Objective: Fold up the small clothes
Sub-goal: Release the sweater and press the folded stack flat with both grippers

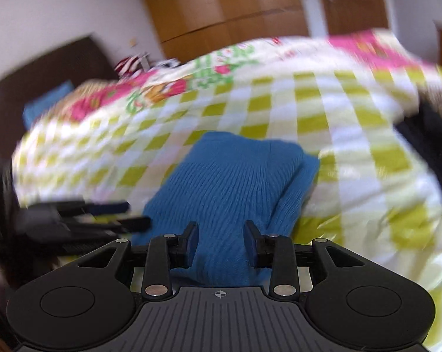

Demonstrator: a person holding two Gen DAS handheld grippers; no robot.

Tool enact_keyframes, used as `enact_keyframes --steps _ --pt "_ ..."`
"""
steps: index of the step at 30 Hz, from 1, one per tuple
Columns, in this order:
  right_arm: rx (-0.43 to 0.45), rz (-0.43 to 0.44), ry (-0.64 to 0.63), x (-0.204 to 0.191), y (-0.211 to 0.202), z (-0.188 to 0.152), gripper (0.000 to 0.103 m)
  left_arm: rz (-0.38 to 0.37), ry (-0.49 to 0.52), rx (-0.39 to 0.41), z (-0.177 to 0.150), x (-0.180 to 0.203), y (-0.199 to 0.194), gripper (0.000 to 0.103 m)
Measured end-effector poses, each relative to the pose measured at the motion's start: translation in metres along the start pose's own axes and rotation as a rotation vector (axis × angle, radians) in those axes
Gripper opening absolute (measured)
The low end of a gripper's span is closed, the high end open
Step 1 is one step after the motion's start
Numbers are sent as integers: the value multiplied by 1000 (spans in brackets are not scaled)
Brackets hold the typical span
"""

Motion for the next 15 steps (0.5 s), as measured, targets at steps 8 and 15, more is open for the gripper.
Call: enact_keyframes --steps 8,15 --pt "-37 -36 -515 -42 8 -36 40 6 252 -19 -14 24 -1 66" --pt "-82 -134 -724 -48 28 -39 23 77 380 5 -6 32 15 59"
Point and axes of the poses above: each gripper's, at about its wrist camera, not at the fingertips, and y roughly the way its jaws point, x to its right, z to its top, the point moved 2 cm from there along y, roughly the way its jaws point, and after that the axes turned 9 degrees about y, right-handed, at the moved point
